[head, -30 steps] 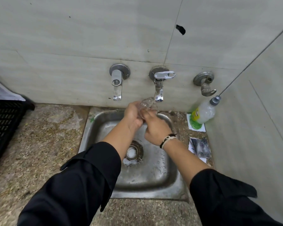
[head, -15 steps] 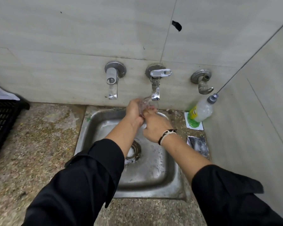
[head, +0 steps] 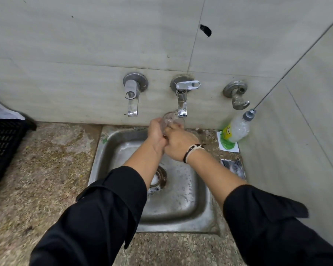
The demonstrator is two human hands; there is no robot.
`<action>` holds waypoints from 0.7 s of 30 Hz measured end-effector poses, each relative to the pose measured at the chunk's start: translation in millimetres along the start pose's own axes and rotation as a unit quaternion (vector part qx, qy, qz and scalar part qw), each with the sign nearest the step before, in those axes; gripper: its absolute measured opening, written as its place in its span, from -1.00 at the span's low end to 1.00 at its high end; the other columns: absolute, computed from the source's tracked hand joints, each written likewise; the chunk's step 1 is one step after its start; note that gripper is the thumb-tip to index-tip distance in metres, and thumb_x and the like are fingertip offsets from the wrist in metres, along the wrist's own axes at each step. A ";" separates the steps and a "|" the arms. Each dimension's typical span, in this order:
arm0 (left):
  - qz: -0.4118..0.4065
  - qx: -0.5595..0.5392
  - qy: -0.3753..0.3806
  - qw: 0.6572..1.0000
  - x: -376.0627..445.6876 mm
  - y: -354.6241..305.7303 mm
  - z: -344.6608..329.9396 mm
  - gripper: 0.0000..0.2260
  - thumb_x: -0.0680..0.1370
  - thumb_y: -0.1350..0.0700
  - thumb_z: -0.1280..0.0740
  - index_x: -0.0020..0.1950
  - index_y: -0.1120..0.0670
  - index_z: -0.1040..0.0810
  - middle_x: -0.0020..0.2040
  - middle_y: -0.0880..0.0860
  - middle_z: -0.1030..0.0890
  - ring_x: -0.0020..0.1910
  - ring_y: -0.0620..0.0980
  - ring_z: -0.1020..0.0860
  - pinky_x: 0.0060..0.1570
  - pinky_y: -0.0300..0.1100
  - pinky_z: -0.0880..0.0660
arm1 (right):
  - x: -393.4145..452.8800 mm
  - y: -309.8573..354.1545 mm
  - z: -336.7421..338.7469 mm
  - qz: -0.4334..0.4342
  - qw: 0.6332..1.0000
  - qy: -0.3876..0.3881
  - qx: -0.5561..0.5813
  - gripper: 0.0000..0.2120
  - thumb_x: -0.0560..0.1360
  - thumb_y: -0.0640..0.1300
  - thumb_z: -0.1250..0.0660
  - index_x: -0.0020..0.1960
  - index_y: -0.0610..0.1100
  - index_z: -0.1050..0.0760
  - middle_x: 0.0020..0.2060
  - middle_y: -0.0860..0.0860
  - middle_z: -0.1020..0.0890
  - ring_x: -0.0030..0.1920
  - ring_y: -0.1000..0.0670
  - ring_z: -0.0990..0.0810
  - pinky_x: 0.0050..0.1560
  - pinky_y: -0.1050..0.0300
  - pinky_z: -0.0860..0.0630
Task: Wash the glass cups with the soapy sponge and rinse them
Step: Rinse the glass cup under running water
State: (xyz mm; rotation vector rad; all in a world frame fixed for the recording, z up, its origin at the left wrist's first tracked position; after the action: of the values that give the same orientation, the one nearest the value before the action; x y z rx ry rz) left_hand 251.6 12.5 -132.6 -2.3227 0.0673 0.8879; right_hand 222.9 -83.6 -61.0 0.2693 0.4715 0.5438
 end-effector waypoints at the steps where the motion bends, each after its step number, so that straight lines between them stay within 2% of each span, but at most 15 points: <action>1: 0.006 -0.009 0.021 1.000 -0.8 -4.2 -1.9 -0.58 0.62 0.20 -0.01 -0.33 0.19 -0.54 -0.43 0.14 -0.52 -0.49 0.07 -0.51 -0.39 -0.20 -0.51 | -2.1 5.1 -2.7 0.004 1.000 0.007 0.018 -0.38 0.49 -0.13 -0.23 0.54 -0.09 -0.23 0.51 -0.09 -0.29 0.39 -0.20 -0.42 0.31 -0.06 -0.46; 4: 0.013 -0.025 0.028 0.999 0.4 -16.4 2.7 -0.64 0.63 0.19 0.00 -0.16 0.23 -0.54 -0.34 0.16 -0.54 -0.43 0.07 -0.52 -0.32 -0.16 -0.50 | -9.3 -8.7 0.5 0.030 0.999 0.011 -0.023 -0.36 0.43 -0.13 -0.24 0.51 0.05 -0.26 0.48 0.02 -0.35 0.30 -0.17 -0.52 0.23 -0.08 -0.52; 6: 0.011 -0.006 0.017 1.000 -4.8 -7.6 2.5 -0.68 0.63 0.19 -0.03 -0.19 0.21 -0.51 -0.37 0.16 -0.55 -0.42 0.08 -0.55 -0.35 -0.20 -0.56 | 1.5 -14.2 11.6 0.000 0.998 0.005 -0.059 -0.39 0.49 -0.08 -0.24 0.53 0.03 -0.23 0.50 0.01 -0.31 0.33 -0.18 -0.49 0.24 -0.10 -0.51; 9: -0.006 0.001 0.009 1.000 -5.7 -3.4 -1.4 -0.69 0.62 0.22 -0.05 -0.21 0.19 -0.51 -0.41 0.13 -0.56 -0.44 0.07 -0.56 -0.39 -0.21 -0.57 | 5.1 5.7 8.5 0.015 0.999 0.028 -0.022 -0.26 0.41 0.00 -0.18 0.58 -0.03 -0.14 0.51 -0.12 -0.31 0.37 -0.23 -0.46 0.28 -0.11 -0.49; 12: 0.007 -0.040 0.027 0.999 1.6 -17.3 7.6 -0.58 0.64 0.20 0.00 -0.23 0.21 -0.58 -0.35 0.16 -0.57 -0.41 0.09 -0.56 -0.33 -0.18 -0.54 | -7.2 -7.7 -0.1 0.044 0.998 0.035 -0.032 -0.30 0.41 -0.11 -0.21 0.55 0.05 -0.20 0.49 -0.01 -0.35 0.33 -0.19 -0.50 0.24 -0.09 -0.51; 15: 0.002 -0.022 0.010 1.000 -4.7 -1.1 1.4 -0.56 0.62 0.21 -0.06 -0.35 0.16 -0.60 -0.38 0.13 -0.55 -0.42 0.07 -0.56 -0.35 -0.18 -0.56 | 10.8 -14.8 11.8 0.011 0.997 -0.005 -0.080 -0.37 0.48 -0.06 -0.24 0.54 0.04 -0.20 0.49 -0.01 -0.34 0.33 -0.18 -0.49 0.18 -0.03 -0.51; 18: -0.009 -0.030 0.011 0.999 0.4 -3.8 -1.8 -0.64 0.62 0.23 -0.05 -0.25 0.19 -0.56 -0.42 0.12 -0.54 -0.46 0.05 -0.56 -0.41 -0.21 -0.55 | 9.0 1.6 5.6 0.046 0.998 0.020 -0.043 -0.31 0.46 -0.13 -0.27 0.57 -0.04 -0.18 0.51 -0.09 -0.32 0.41 -0.18 -0.42 0.31 -0.02 -0.46; 21: 0.009 -0.054 0.010 0.998 4.9 -12.1 7.3 -0.64 0.64 0.21 -0.02 -0.16 0.21 -0.56 -0.34 0.15 -0.56 -0.38 0.09 -0.55 -0.36 -0.19 -0.57 | -4.2 -19.4 12.4 0.056 0.997 0.023 -0.057 -0.38 0.44 -0.10 -0.24 0.50 0.03 -0.30 0.44 -0.02 -0.42 0.32 -0.15 -0.50 0.26 -0.05 -0.50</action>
State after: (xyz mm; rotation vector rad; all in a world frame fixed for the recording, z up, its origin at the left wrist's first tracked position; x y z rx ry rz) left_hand 254.3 27.2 -133.0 -2.4351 0.0490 0.8962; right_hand 234.3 -103.5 -55.9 0.1753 0.4691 0.6858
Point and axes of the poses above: each hand's wrist, its own x-axis towards the middle knuckle, its own z-axis out of the back of the hand, y = z × x, the point moved 2 cm from there along x, towards the middle knuckle
